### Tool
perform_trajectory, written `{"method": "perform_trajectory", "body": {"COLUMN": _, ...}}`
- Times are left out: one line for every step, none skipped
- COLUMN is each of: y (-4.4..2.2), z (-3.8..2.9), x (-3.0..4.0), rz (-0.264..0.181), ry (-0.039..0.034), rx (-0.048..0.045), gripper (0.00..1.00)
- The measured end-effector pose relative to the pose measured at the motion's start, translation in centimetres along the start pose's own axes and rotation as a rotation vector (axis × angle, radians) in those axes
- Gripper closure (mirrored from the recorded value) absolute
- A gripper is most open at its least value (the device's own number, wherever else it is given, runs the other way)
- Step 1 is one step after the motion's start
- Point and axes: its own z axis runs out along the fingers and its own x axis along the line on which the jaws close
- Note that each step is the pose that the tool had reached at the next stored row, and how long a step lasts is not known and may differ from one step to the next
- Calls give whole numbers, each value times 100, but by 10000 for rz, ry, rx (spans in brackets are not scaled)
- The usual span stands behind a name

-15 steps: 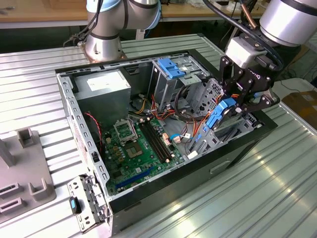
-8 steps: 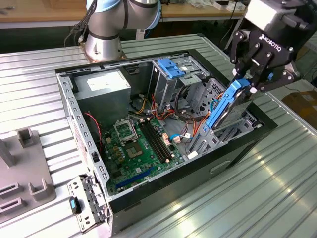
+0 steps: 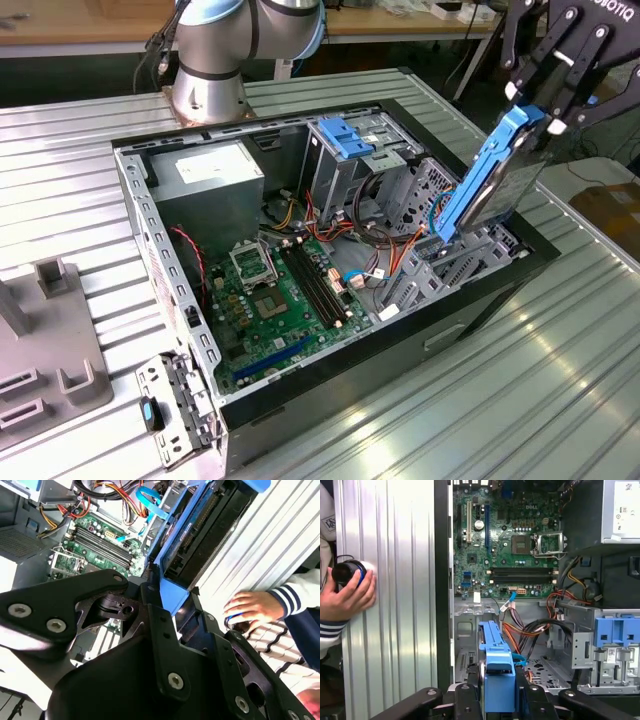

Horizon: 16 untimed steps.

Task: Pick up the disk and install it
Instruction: 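Pick up the disk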

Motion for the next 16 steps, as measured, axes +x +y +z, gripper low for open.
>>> {"method": "perform_trajectory", "body": {"y": -3, "z": -63, "x": -1, "rz": 0, "ry": 0, "rx": 18, "gripper": 64}}
{"method": "perform_trajectory", "body": {"y": -7, "z": -136, "x": -4, "rz": 0, "ry": 2, "rx": 39, "gripper": 64}}
{"method": "perform_trajectory", "body": {"y": -10, "z": -196, "x": -5, "rz": -1, "ry": 1, "rx": 56, "gripper": 64}}
{"method": "perform_trajectory", "body": {"y": -15, "z": -287, "x": -7, "rz": -2, "ry": 1, "rx": 86, "gripper": 64}}
{"method": "perform_trajectory", "body": {"y": -16, "z": -309, "x": -8, "rz": -3, "ry": 2, "rx": 102, "gripper": 64}}
{"method": "perform_trajectory", "body": {"y": -13, "z": -308, "x": 3, "rz": -3, "ry": 0, "rx": 113, "gripper": 64}}
{"method": "perform_trajectory", "body": {"y": -7, "z": -307, "x": 22, "rz": -2, "ry": 1, "rx": 125, "gripper": 64}}
{"method": "perform_trajectory", "body": {"y": 1, "z": -300, "x": 44, "rz": -3, "ry": 1, "rx": 134, "gripper": 64}}
{"method": "perform_trajectory", "body": {"y": 11, "z": -280, "x": 66, "rz": -3, "ry": -1, "rx": 141, "gripper": 64}}
{"method": "perform_trajectory", "body": {"y": 21, "z": -256, "x": 83, "rz": -3, "ry": 1, "rx": 142, "gripper": 64}}
{"method": "perform_trajectory", "body": {"y": 36, "z": -217, "x": 103, "rz": -3, "ry": 1, "rx": 142, "gripper": 64}}
{"method": "perform_trajectory", "body": {"y": 45, "z": -192, "x": 113, "rz": -3, "ry": 1, "rx": 142, "gripper": 64}}
{"method": "perform_trajectory", "body": {"y": 51, "z": -174, "x": 118, "rz": -3, "ry": 3, "rx": 141, "gripper": 64}}
{"method": "perform_trajectory", "body": {"y": 62, "z": -107, "x": 128, "rz": -3, "ry": 1, "rx": 142, "gripper": 64}}
{"method": "perform_trajectory", "body": {"y": 64, "z": -75, "x": 129, "rz": -3, "ry": -1, "rx": 142, "gripper": 64}}
{"method": "perform_trajectory", "body": {"y": 65, "z": -57, "x": 129, "rz": -3, "ry": 1, "rx": 142, "gripper": 64}}
